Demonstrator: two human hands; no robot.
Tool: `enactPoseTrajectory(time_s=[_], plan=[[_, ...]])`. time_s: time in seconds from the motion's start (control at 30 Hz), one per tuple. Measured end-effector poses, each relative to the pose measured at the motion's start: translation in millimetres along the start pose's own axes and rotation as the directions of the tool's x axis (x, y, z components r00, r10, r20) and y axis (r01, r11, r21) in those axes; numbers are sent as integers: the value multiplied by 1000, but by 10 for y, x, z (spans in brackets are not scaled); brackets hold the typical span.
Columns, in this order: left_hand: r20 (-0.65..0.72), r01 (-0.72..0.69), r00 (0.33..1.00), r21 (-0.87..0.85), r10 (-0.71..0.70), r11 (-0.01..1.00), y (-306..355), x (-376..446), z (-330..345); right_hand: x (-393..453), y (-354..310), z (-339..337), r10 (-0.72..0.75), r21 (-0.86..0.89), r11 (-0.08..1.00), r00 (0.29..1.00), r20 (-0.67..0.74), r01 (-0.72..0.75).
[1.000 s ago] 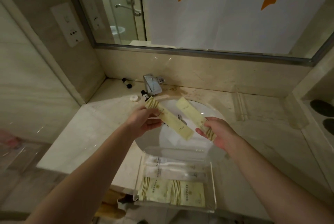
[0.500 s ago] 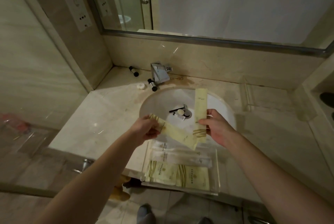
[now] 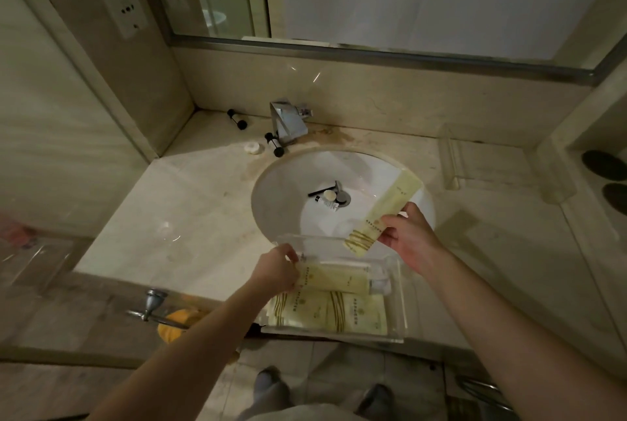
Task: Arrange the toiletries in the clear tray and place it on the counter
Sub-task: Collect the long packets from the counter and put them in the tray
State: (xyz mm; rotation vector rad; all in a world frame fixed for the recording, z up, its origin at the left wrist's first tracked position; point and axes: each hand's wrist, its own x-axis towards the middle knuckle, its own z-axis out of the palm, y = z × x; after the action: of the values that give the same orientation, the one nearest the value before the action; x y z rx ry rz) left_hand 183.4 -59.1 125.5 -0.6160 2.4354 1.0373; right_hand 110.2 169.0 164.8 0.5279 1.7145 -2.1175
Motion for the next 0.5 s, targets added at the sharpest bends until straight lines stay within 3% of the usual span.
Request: enactPoseTrajectory(time_s=[0.07,0.13,0.27,0.33,0.4,0.47,0.5], plan=[[-35,-117,990,303,134,946,8,-13,55,-8,27,1,34,32,999,999,6,-34],[-44,-172,974,482,220,859,21,-29,87,-15,48,13,56,40,998,998,-9,-56],[-66,-205,951,593,301,779,78,-14,51,-30,86,60,101,71,992,995,0,-101],[-107,-247,938,459,329,853,151,27,2,-52,97,93,132,86,987,991,26,-134],[-49,-234,971,-2,234,972,249,87,-64,-85,104,144,166,117,978,984,58,-172],[130,-85,978,-458,162,885,331,101,-125,-108,128,197,201,158,964,976,87,-213],[163,-55,973,-536,167,842,352,114,-159,-112,140,217,216,174,957,971,102,-231]])
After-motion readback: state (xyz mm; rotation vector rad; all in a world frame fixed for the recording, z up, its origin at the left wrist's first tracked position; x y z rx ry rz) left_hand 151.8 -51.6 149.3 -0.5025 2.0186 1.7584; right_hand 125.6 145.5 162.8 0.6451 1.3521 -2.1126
